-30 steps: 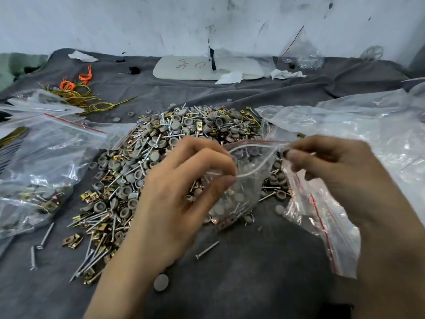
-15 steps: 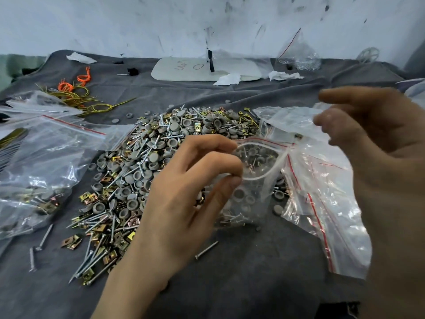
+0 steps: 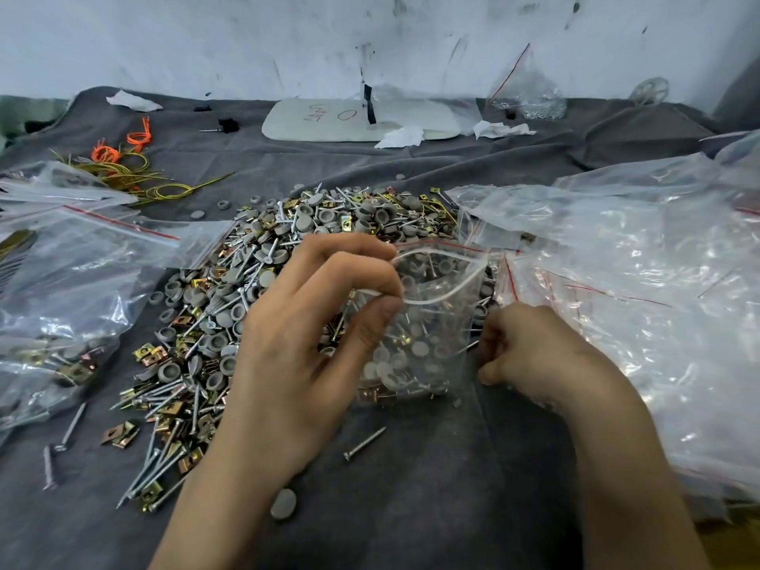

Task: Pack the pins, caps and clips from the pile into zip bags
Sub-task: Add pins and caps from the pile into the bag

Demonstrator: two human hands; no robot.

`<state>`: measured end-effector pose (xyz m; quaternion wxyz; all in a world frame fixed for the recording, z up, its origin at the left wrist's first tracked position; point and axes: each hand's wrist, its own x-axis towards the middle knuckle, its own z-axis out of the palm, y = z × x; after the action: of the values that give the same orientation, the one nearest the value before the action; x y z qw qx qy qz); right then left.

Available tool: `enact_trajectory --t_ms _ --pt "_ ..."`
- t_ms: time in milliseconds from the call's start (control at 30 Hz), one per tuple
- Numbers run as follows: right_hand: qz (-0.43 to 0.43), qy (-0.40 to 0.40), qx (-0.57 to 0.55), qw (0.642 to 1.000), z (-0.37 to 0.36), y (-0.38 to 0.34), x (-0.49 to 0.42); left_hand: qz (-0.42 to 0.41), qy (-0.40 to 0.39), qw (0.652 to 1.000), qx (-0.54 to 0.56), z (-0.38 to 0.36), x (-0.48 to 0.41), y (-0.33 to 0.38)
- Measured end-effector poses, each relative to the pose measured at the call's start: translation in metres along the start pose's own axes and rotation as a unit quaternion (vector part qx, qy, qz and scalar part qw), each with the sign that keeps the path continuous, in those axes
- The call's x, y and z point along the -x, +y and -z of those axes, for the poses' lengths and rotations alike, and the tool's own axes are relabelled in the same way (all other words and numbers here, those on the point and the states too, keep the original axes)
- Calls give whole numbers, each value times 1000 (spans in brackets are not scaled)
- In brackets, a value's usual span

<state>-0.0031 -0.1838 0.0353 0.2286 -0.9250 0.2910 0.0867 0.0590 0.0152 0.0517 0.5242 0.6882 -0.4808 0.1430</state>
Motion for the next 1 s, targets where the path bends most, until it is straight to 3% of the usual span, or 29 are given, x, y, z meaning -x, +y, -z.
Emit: enact_trajectory --t_ms 133,233,300,367,433,600,700,767,900,1000 --pt "20 15 -27 999 0 3 -4 -2 -18 1000 -3 0 -1 0" --pt "84 131 -175 972 8 5 -2 -14 -27 999 -14 0 -1 1" --pt "206 234 -370 875 19 -2 10 -16 -32 999 -10 -1 -1 3" --pt "329 291 -472 764 30 -10 28 -16 -35 999 -2 -2 0 5" --pt "399 303 -461 732 35 -20 44 -20 -39 999 3 -4 0 7" --pt "424 276 -337 794 37 -26 59 -25 -40 999 -1 -6 0 7" --pt "358 327 -383 786 41 -18 57 -17 -31 999 -1 -5 0 5" --pt "296 333 -386 808 41 -8 50 -12 -30 999 4 -4 0 5" --pt "151 143 -292 934 24 5 19 -17 -22 999 -20 -1 0 2" --pt "108 52 -206 971 -1 -6 -1 -11 -12 1000 -12 2 0 0"
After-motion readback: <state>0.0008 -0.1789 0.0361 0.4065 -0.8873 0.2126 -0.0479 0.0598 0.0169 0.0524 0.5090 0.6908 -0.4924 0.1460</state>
